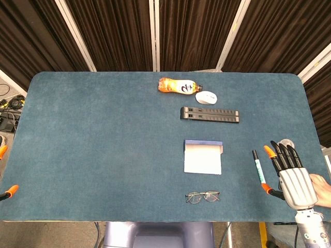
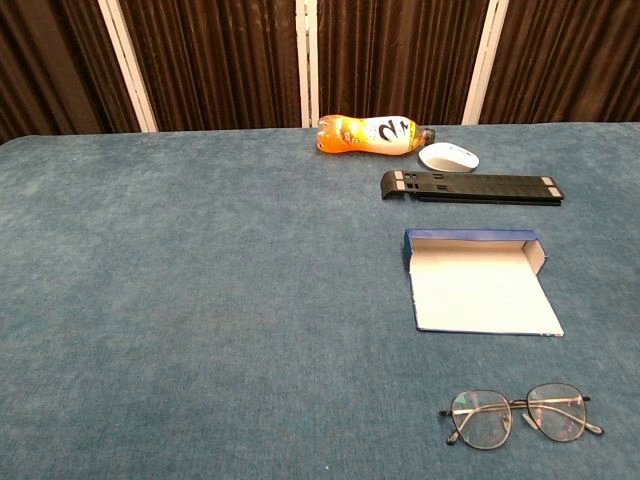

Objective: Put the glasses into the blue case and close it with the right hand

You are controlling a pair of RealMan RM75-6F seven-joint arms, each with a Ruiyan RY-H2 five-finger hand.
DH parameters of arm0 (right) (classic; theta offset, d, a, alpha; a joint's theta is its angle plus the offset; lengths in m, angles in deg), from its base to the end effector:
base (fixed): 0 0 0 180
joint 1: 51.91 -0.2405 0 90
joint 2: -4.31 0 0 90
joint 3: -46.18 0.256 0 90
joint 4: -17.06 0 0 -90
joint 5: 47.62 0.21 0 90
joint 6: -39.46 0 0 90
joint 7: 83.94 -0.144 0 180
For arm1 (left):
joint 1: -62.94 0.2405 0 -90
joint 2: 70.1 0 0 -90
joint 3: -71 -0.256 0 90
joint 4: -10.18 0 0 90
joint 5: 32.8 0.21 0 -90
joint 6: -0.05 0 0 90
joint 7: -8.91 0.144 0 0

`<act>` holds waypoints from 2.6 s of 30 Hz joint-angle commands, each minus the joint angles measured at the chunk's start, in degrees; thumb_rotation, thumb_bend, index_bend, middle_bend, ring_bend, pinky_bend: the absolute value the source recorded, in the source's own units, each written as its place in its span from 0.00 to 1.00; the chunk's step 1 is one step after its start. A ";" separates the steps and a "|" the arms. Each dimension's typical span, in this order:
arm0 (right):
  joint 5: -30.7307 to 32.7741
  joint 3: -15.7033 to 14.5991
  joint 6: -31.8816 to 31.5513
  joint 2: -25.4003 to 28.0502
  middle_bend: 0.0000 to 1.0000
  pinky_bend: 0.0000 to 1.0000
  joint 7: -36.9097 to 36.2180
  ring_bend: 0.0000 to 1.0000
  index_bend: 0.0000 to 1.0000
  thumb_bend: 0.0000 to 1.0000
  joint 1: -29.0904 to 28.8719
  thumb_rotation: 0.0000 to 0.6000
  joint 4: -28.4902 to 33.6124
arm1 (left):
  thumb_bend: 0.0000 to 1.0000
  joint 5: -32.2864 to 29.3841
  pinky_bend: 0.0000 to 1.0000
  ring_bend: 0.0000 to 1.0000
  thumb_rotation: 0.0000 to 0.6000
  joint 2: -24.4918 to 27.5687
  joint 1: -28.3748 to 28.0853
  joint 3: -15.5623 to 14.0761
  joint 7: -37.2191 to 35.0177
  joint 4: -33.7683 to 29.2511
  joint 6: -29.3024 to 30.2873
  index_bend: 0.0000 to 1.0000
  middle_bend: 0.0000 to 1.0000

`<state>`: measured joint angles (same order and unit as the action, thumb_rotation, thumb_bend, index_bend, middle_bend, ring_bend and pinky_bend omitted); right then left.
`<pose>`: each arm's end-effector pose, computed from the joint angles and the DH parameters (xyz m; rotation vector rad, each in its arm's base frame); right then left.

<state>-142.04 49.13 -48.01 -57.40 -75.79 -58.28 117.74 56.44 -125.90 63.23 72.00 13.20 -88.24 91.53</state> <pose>-0.2579 -0.1838 0.1590 1.5112 -0.7511 1.0099 -0.3025 0.1460 0.2016 -1.3765 -0.7897 -0.8306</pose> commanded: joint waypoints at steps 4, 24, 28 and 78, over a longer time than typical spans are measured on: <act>0.00 0.02 0.19 -0.16 0.00 0.00 0.34 0.00 0.06 0.00 -0.12 1.00 -0.05 | 0.00 -0.37 0.00 0.00 1.00 0.03 -0.08 0.12 -0.09 0.03 -0.27 0.00 0.00; 0.07 -1.79 12.02 -1.62 0.00 0.00 -1.10 0.00 0.09 0.00 -5.69 1.00 0.87 | 0.00 -2.64 0.00 0.00 1.00 -0.52 -1.86 0.99 0.72 0.34 -3.61 0.00 0.00; -0.54 -2.66 21.44 -2.27 0.00 0.00 -4.13 0.00 0.19 0.00 -11.06 1.00 1.03 | 0.00 -4.45 0.00 0.00 1.00 -0.98 -2.78 1.42 1.50 0.55 -5.67 0.00 0.00; 17.53 -5.21 39.63 -18.29 0.00 0.00 11.08 0.00 0.54 0.28 -24.99 1.00 -3.92 | 0.00 -7.29 0.00 0.00 1.00 -1.85 -4.53 1.81 3.95 -0.10 -7.90 0.00 0.00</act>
<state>-124.48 43.94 -8.35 -75.67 -64.70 -83.29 113.85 49.14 -127.75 58.70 73.82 17.15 -88.35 83.62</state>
